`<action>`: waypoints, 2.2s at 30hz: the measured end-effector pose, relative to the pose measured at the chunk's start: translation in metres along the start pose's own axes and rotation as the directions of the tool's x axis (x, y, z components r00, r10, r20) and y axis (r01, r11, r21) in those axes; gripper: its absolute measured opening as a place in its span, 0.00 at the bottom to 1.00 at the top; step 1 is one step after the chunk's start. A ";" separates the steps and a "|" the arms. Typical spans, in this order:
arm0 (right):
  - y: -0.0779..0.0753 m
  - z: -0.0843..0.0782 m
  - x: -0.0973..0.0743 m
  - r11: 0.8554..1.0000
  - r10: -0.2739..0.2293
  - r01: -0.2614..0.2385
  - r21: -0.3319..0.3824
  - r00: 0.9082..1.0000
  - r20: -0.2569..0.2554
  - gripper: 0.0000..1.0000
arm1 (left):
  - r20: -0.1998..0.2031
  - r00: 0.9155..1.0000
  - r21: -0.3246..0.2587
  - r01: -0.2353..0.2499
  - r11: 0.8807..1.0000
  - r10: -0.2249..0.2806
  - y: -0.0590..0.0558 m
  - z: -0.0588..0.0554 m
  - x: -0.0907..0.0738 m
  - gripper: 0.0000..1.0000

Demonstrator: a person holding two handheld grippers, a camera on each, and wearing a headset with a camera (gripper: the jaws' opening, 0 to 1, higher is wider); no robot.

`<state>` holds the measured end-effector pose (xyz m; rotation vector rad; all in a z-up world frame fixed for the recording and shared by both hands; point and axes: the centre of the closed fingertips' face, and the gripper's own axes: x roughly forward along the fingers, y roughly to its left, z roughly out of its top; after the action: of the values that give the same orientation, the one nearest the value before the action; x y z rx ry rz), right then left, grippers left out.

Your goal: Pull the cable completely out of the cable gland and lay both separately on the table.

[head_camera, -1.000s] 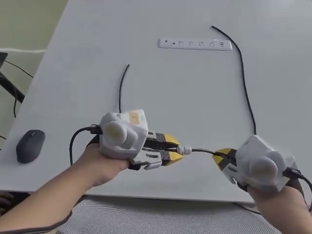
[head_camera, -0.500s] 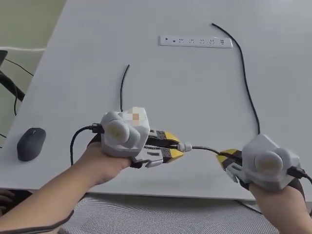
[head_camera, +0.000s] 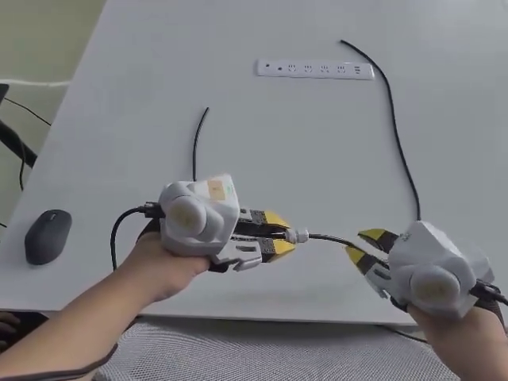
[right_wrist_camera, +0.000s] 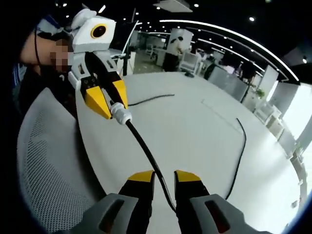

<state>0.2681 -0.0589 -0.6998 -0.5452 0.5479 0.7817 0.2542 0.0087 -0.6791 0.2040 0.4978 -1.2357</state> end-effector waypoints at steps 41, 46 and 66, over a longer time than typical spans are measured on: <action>0.024 0.033 0.013 0.987 0.046 -0.041 -0.157 0.998 0.032 0.01 | -0.020 1.000 0.070 0.008 0.998 -0.006 -0.003 0.010 0.008 0.15; 0.025 0.028 0.013 0.993 0.053 -0.049 -0.106 0.998 0.036 0.00 | -0.023 1.000 0.068 0.009 0.998 -0.007 -0.006 0.009 0.009 0.15; -0.002 -0.012 0.013 0.994 0.007 -0.007 0.113 1.000 0.002 0.00 | -0.009 1.000 0.047 -0.008 0.999 0.008 -0.006 0.012 0.008 0.15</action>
<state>0.2746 -0.0615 -0.7168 -0.4380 0.5890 0.7532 0.2531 -0.0048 -0.6720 0.2515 0.4754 -1.2397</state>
